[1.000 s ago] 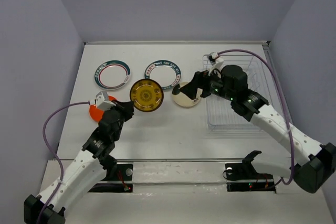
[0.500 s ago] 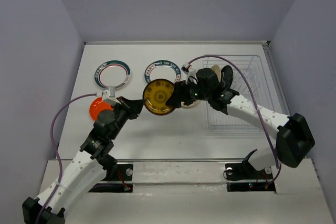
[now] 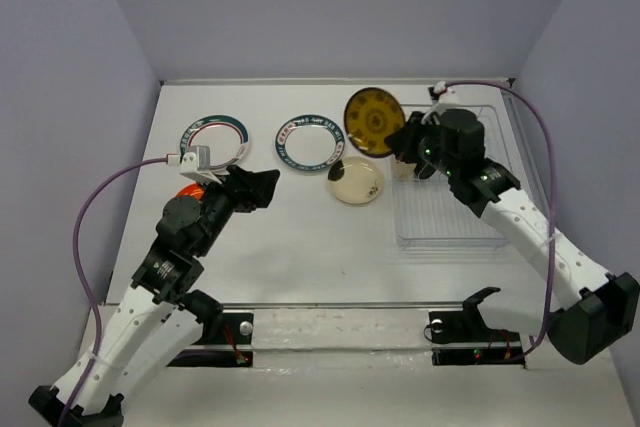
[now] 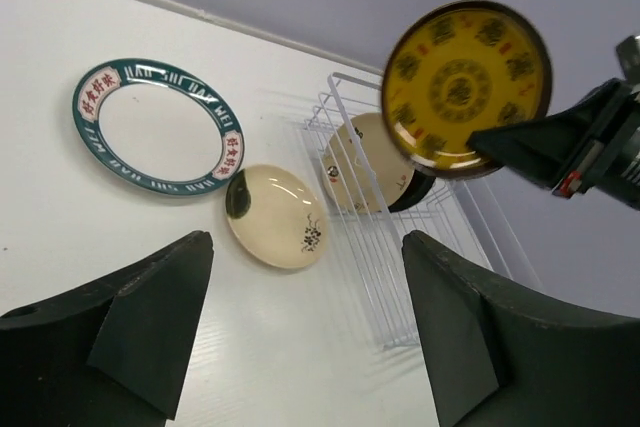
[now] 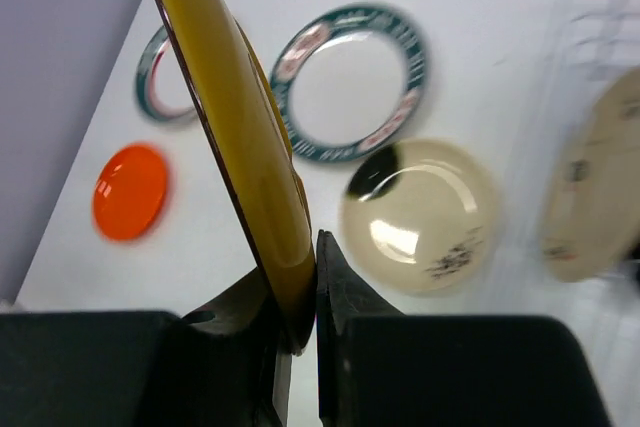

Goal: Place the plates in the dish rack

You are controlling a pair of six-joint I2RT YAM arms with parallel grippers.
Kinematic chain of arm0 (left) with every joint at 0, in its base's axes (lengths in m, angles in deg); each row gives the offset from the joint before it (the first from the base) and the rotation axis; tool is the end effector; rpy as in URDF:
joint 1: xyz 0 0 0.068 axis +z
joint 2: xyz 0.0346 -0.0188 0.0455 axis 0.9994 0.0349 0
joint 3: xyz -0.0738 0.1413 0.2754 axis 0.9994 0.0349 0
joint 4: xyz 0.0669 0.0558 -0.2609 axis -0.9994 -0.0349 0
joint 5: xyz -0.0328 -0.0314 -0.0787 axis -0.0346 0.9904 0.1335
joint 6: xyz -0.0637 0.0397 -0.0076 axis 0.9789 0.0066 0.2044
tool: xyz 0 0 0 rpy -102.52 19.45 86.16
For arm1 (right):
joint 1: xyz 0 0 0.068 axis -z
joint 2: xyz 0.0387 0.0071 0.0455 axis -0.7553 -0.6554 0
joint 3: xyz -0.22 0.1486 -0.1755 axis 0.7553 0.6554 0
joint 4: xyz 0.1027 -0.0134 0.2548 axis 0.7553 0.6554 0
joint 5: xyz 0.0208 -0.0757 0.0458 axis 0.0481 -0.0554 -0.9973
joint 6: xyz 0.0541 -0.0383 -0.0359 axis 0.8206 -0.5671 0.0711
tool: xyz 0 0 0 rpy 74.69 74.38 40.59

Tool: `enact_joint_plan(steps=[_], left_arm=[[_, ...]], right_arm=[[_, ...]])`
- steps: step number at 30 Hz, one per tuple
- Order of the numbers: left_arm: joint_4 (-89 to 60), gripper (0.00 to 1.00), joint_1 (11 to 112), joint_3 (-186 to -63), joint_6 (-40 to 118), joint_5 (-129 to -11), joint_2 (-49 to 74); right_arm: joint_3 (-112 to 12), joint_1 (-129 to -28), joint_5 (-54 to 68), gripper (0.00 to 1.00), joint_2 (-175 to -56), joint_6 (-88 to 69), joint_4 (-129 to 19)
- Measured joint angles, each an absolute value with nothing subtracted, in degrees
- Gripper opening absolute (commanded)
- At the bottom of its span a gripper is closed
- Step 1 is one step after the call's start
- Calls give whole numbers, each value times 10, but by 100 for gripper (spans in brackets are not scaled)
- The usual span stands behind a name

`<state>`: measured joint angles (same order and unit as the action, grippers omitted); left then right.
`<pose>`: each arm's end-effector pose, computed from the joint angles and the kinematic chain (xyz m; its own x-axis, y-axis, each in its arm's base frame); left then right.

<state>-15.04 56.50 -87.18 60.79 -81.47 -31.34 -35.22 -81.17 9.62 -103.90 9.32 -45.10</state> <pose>0.1260 -0.0728 0.3654 -0.1850 -0.5254 -0.8305 0.4423 0.7101 -0.5478 0.2566 0.1673 0.3795 -0.5098 0.1857 -0.8400 -0.4174 0.8004 0.4303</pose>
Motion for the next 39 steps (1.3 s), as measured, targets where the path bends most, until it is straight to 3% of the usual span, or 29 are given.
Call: enact_joint_plan(steps=[4, 10, 16, 26, 39], left_arm=[[-180, 89, 565, -894, 583, -819, -315], [-242, 89, 565, -900, 543, -830, -311], [-276, 90, 565, -900, 533, -867, -323], [-301, 89, 565, -901, 533, -895, -324], [-309, 89, 565, -901, 535, -907, -298]], right_arm=[[-390, -716, 207, 7, -987, 67, -404], [-462, -708, 416, 7, -1000, -5, -342], [-501, -702, 514, 7, -1089, -30, -280], [-504, -692, 516, 7, -1183, -2, -222], [-456, -692, 471, 7, -1196, 56, -211]])
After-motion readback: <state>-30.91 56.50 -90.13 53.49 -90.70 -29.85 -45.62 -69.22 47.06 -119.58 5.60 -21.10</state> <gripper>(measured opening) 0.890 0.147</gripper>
